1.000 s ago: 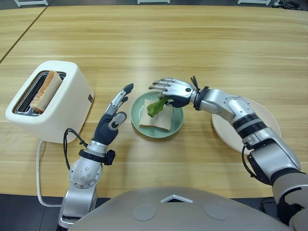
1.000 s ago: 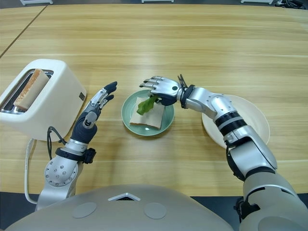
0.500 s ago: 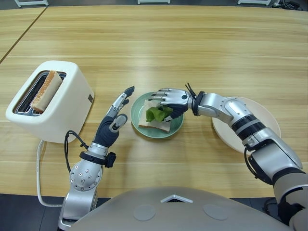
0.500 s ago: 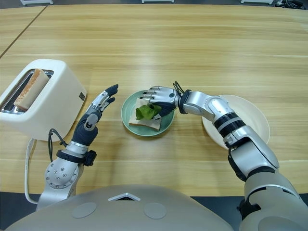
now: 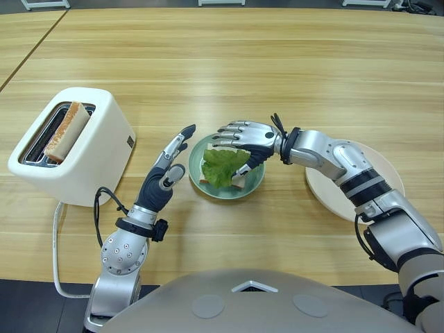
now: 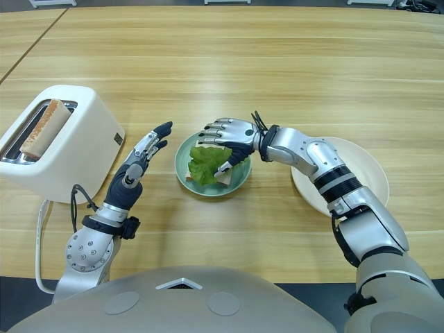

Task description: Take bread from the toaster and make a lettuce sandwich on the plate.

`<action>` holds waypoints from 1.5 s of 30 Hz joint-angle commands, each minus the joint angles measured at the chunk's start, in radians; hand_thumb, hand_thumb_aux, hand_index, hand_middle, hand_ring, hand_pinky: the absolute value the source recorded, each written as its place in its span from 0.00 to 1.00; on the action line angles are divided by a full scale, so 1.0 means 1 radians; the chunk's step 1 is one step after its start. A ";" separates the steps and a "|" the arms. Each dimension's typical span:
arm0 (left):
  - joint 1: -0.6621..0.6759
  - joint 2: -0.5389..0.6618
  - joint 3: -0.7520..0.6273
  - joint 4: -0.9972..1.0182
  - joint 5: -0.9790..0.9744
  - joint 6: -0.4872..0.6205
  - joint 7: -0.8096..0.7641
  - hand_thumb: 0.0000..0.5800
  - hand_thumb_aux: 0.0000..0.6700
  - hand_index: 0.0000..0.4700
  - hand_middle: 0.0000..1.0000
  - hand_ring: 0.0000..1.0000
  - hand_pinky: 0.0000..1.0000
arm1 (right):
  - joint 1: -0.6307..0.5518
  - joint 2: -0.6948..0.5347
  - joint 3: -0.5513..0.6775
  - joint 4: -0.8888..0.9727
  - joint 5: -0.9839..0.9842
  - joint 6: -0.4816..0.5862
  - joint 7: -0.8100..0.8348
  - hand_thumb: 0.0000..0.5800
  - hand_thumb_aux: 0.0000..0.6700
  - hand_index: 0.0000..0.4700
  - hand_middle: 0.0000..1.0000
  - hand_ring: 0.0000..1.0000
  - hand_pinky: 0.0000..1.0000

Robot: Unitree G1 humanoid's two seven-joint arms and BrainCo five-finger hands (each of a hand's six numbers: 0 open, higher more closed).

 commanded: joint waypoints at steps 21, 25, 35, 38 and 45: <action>-0.006 0.404 0.737 0.051 0.584 0.105 -0.128 0.00 0.00 0.00 0.00 0.00 0.00 | 0.435 -0.093 -0.465 -0.423 0.461 0.036 0.015 0.00 0.00 0.00 0.00 0.00 0.00; 0.002 0.401 0.717 0.129 0.581 0.089 -0.114 0.24 0.13 0.13 0.00 0.00 0.00 | 0.447 -0.084 -0.459 -0.421 0.456 0.030 0.019 0.00 0.00 0.00 0.00 0.00 0.00; -0.052 0.429 0.771 0.222 0.518 0.055 -0.062 0.83 0.58 0.58 0.00 0.00 0.00 | 0.463 -0.073 -0.463 -0.411 0.421 0.020 0.010 0.00 0.00 0.00 0.00 0.00 0.00; -0.067 0.427 0.774 0.219 0.492 0.038 -0.054 0.80 0.55 0.55 0.00 0.00 0.00 | 0.465 -0.070 -0.465 -0.412 0.411 0.020 0.007 0.00 0.00 0.00 0.00 0.00 0.00; -0.077 0.415 0.741 0.237 0.448 0.022 -0.064 0.98 0.87 0.87 0.00 0.00 0.00 | 0.469 -0.069 -0.469 -0.412 0.396 0.016 0.002 0.00 0.00 0.00 0.00 0.00 0.00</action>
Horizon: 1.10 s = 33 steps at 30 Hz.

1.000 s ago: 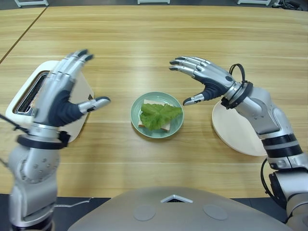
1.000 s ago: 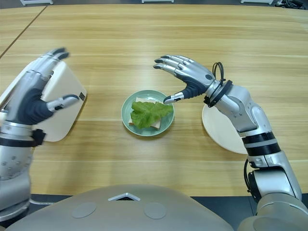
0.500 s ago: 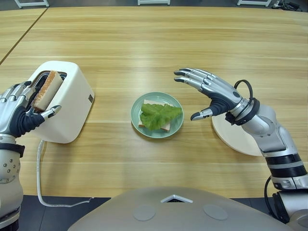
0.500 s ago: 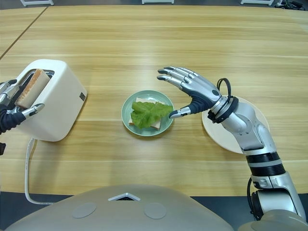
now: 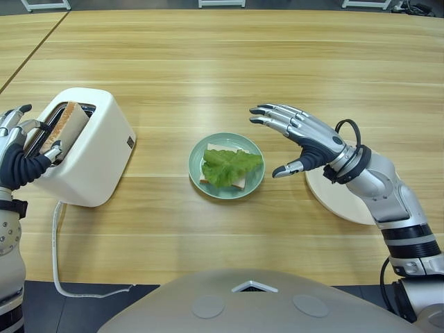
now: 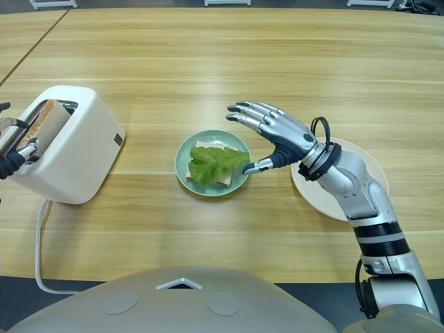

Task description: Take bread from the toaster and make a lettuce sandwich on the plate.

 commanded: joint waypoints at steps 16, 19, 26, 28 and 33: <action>0.002 -0.009 -0.084 0.089 -0.052 -0.006 -0.005 0.77 0.53 0.53 0.00 0.00 0.00 | 0.002 0.011 -0.001 0.002 -0.035 -0.003 0.000 0.00 0.00 0.00 0.00 0.00 0.00; 0.005 -0.007 -0.086 0.087 -0.045 -0.003 -0.002 0.66 0.42 0.42 0.00 0.00 0.00 | 0.001 0.011 -0.001 0.003 -0.035 -0.005 0.001 0.00 0.00 0.00 0.00 0.00 0.00; 0.010 -0.006 -0.081 0.064 -0.036 0.004 0.004 0.88 0.65 0.65 0.00 0.00 0.00 | 0.000 0.011 0.000 0.006 -0.032 -0.009 0.002 0.00 0.00 0.00 0.00 0.00 0.00; 0.010 -0.008 -0.083 0.061 -0.041 -0.001 0.005 1.00 1.00 1.00 0.00 0.00 0.00 | 0.000 0.011 0.000 0.006 -0.031 -0.010 0.002 0.00 0.00 0.00 0.00 0.00 0.00; -0.002 -0.011 -0.068 0.052 -0.056 -0.023 0.038 1.00 1.00 1.00 0.00 0.00 0.00 | -0.002 0.012 0.003 0.006 -0.034 -0.009 0.003 0.00 0.00 0.00 0.00 0.00 0.00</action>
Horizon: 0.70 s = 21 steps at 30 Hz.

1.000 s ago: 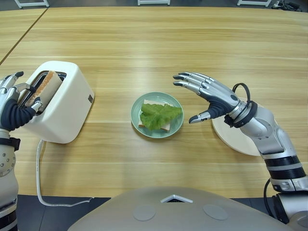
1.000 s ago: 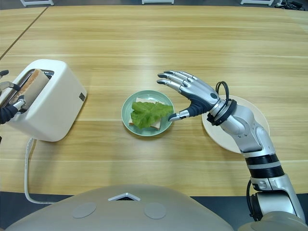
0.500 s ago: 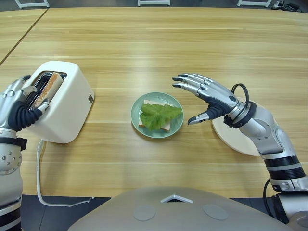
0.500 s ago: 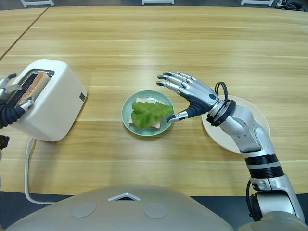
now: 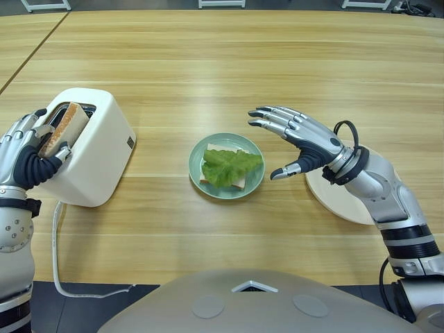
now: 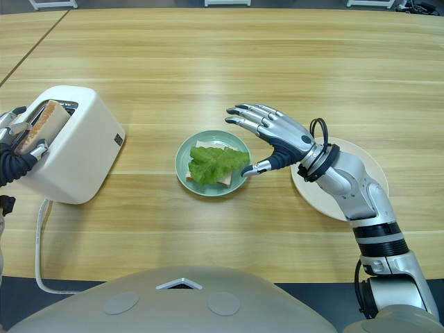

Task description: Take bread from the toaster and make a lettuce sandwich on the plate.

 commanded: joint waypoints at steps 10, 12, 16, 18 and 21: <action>-0.099 -0.029 0.075 -0.070 -0.195 -0.135 0.073 1.00 1.00 1.00 0.00 0.00 0.00 | -0.004 0.011 -0.001 0.007 -0.009 -0.001 -0.006 0.00 0.00 0.00 0.00 0.00 0.00; -0.184 -0.025 0.025 -0.107 -0.211 -0.121 0.067 1.00 1.00 1.00 0.00 0.00 0.00 | -0.009 0.013 -0.004 0.017 -0.012 -0.001 -0.014 0.00 0.00 0.00 0.00 0.00 0.00; -0.343 -0.073 -0.244 -0.066 -0.122 -0.108 0.041 1.00 1.00 1.00 0.00 0.00 0.00 | -0.026 0.021 -0.003 0.044 -0.026 -0.003 -0.036 0.00 0.00 0.00 0.00 0.00 0.00; -0.379 -0.105 -0.399 -0.015 -0.010 -0.133 0.050 1.00 1.00 1.00 0.00 0.00 0.00 | -0.048 0.026 0.004 0.064 -0.032 -0.008 -0.043 0.00 0.00 0.00 0.00 0.00 0.00; -0.436 -0.141 -0.592 0.029 0.184 -0.175 0.076 1.00 1.00 1.00 0.00 0.00 0.00 | -0.081 0.035 0.012 0.094 -0.036 -0.015 -0.049 0.00 0.00 0.00 0.00 0.00 0.00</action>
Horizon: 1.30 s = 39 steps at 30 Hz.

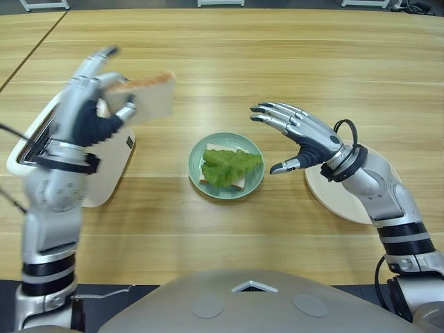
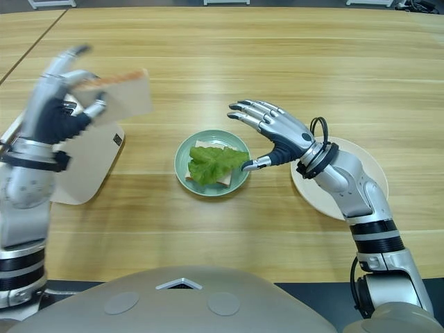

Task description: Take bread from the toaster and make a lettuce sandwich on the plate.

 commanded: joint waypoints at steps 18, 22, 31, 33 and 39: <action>-0.321 -0.010 -0.585 0.487 0.623 -0.263 0.465 1.00 1.00 1.00 0.00 0.00 0.00 | -0.077 0.021 0.029 0.103 -0.021 -0.031 -0.029 0.00 0.00 0.00 0.00 0.00 0.00; -0.249 0.027 -0.598 0.463 0.621 -0.276 0.488 1.00 1.00 1.00 0.00 0.00 0.00 | -0.070 0.019 0.034 0.098 -0.024 -0.031 -0.030 0.00 0.00 0.00 0.00 0.00 0.00; -0.195 0.040 -0.625 0.481 0.617 -0.269 0.494 0.93 0.73 0.73 0.00 0.00 0.00 | -0.063 0.018 0.043 0.086 -0.033 -0.032 -0.026 0.00 0.00 0.00 0.00 0.00 0.00; -0.184 0.045 -0.619 0.466 0.611 -0.261 0.486 0.10 0.05 0.05 0.00 0.00 0.00 | -0.060 0.017 0.046 0.084 -0.035 -0.032 -0.024 0.00 0.00 0.00 0.00 0.00 0.00; -0.129 0.075 -0.555 0.327 0.570 -0.238 0.428 0.00 0.00 0.00 0.00 0.00 0.00 | -0.057 0.014 0.052 0.083 -0.040 -0.032 -0.021 0.00 0.00 0.00 0.00 0.00 0.00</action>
